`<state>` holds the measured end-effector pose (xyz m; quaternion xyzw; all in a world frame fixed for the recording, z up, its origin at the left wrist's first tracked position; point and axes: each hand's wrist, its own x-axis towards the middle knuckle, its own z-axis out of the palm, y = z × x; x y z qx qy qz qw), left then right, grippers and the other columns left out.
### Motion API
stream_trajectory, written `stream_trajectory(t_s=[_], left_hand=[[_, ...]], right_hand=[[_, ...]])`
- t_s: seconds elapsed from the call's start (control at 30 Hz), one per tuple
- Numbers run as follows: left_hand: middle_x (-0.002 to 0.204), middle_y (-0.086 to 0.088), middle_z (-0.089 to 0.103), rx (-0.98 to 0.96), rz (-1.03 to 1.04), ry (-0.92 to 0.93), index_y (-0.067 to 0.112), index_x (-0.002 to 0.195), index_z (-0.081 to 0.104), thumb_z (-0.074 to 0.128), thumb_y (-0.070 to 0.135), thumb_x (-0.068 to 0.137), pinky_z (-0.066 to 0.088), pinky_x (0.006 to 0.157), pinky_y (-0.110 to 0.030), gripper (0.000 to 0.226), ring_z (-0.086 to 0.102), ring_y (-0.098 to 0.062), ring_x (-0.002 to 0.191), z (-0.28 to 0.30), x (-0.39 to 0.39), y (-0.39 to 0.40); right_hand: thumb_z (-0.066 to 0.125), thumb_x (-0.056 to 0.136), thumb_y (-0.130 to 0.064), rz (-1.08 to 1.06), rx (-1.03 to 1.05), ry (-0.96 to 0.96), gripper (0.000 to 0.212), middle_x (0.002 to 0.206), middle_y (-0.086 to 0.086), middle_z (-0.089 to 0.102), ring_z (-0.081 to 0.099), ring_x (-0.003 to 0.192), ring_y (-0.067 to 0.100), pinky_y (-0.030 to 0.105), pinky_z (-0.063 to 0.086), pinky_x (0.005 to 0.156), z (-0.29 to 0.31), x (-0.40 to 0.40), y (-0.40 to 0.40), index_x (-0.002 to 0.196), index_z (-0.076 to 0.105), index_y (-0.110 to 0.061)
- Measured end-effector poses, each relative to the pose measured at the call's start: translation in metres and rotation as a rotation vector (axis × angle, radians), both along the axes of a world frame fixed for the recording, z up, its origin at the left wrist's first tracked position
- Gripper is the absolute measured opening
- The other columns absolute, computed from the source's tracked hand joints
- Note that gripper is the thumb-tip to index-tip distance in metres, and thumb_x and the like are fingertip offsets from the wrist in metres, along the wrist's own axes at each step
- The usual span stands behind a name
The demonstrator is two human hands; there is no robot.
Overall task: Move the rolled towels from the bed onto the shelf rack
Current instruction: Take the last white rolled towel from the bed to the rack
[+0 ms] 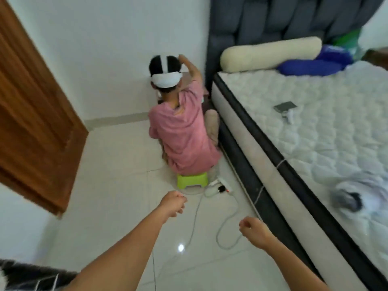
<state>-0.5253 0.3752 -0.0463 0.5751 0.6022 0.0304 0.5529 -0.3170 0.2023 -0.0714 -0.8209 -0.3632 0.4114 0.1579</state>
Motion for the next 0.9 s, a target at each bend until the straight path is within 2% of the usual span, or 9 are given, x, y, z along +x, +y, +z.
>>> stream_trajectory(t_s=[0.07, 0.2, 0.3, 0.4, 0.53, 0.6, 0.7, 0.8, 0.9], left_hand=[[0.069, 0.001, 0.055, 0.002, -0.129, -0.025, 0.021, 0.073, 0.049, 0.055, 0.022, 0.092, 0.035, 0.056, -0.022, 0.020, 0.052, -0.012, 0.056, 0.001, 0.070, -0.023], [0.070, 0.002, 0.055, -0.046, -0.332, -0.075, 0.022, 0.076, 0.050, 0.054, 0.023, 0.094, 0.035, 0.052, -0.020, 0.018, 0.052, -0.009, 0.054, 0.009, 0.188, -0.080], [0.071, 0.004, 0.055, -0.111, -0.466, -0.101, 0.022, 0.077, 0.049, 0.054, 0.025, 0.095, 0.037, 0.053, -0.020, 0.019, 0.052, -0.008, 0.055, 0.013, 0.258, -0.119], [0.077, 0.002, 0.058, -0.187, -0.536, -0.120, 0.019, 0.081, 0.050, 0.055, 0.025, 0.095, 0.040, 0.057, -0.023, 0.016, 0.056, -0.011, 0.061, 0.012, 0.316, -0.142], [0.081, 0.000, 0.057, -0.282, -0.533, -0.134, 0.017, 0.086, 0.051, 0.056, 0.026, 0.095, 0.044, 0.059, -0.025, 0.013, 0.056, -0.013, 0.064, 0.002, 0.385, -0.155], [0.080, -0.001, 0.056, -0.352, -0.478, -0.148, 0.017, 0.084, 0.051, 0.058, 0.026, 0.094, 0.045, 0.056, -0.025, 0.015, 0.056, -0.014, 0.063, -0.007, 0.418, -0.154], [0.085, -0.003, 0.055, -0.455, -0.362, -0.135, 0.015, 0.092, 0.055, 0.058, 0.026, 0.094, 0.048, 0.059, -0.030, 0.012, 0.056, -0.016, 0.069, -0.026, 0.466, -0.145], [0.100, -0.007, 0.055, -0.514, -0.297, -0.088, 0.010, 0.107, 0.055, 0.059, 0.027, 0.093, 0.050, 0.064, -0.034, 0.022, 0.056, -0.019, 0.079, -0.039, 0.505, -0.138], [0.120, -0.011, 0.051, -0.562, -0.285, -0.048, 0.012, 0.126, 0.048, 0.062, 0.031, 0.091, 0.052, 0.077, -0.042, 0.041, 0.056, -0.025, 0.101, -0.045, 0.535, -0.133]], right_hand=[[0.055, 0.088, -0.019, -0.165, 0.020, 0.029, 0.010, 0.090, 0.003, 0.064, 0.063, 0.090, 0.022, 0.031, 0.048, 0.081, -0.004, 0.043, -0.047, 0.079, 0.058, -0.023], [0.055, 0.086, -0.020, -0.483, 0.064, 0.088, 0.009, 0.082, 0.002, 0.066, 0.059, 0.071, 0.015, 0.025, 0.047, 0.063, 0.001, 0.118, -0.118, 0.089, 0.063, -0.019], [0.056, 0.087, -0.016, -0.729, 0.170, 0.149, 0.008, 0.080, 0.004, 0.065, 0.061, 0.074, 0.020, 0.034, 0.051, 0.069, 0.003, 0.167, -0.152, 0.092, 0.062, -0.015], [0.056, 0.090, -0.015, -0.957, 0.271, 0.214, 0.009, 0.088, 0.006, 0.062, 0.061, 0.078, 0.021, 0.034, 0.050, 0.070, 0.002, 0.214, -0.175, 0.098, 0.060, -0.012], [0.055, 0.092, -0.013, -1.131, 0.345, 0.260, 0.012, 0.093, 0.010, 0.060, 0.060, 0.084, 0.022, 0.030, 0.051, 0.068, -0.006, 0.277, -0.187, 0.103, 0.057, -0.009], [0.055, 0.092, -0.011, -1.183, 0.365, 0.269, 0.011, 0.094, 0.011, 0.060, 0.060, 0.085, 0.023, 0.031, 0.051, 0.068, -0.009, 0.308, -0.184, 0.103, 0.057, -0.008], [0.056, 0.091, -0.012, -1.226, 0.333, 0.275, 0.011, 0.093, 0.009, 0.060, 0.059, 0.084, 0.022, 0.032, 0.050, 0.068, -0.016, 0.352, -0.175, 0.102, 0.057, -0.009], [0.060, 0.090, -0.019, -1.246, 0.297, 0.284, 0.018, 0.099, 0.009, 0.062, 0.060, 0.090, 0.021, 0.038, 0.052, 0.078, -0.026, 0.400, -0.165, 0.105, 0.058, -0.011], [0.061, 0.090, -0.022, -1.301, 0.302, 0.292, 0.027, 0.105, 0.009, 0.058, 0.057, 0.099, 0.023, 0.041, 0.051, 0.087, -0.030, 0.446, -0.152, 0.113, 0.053, -0.010]])
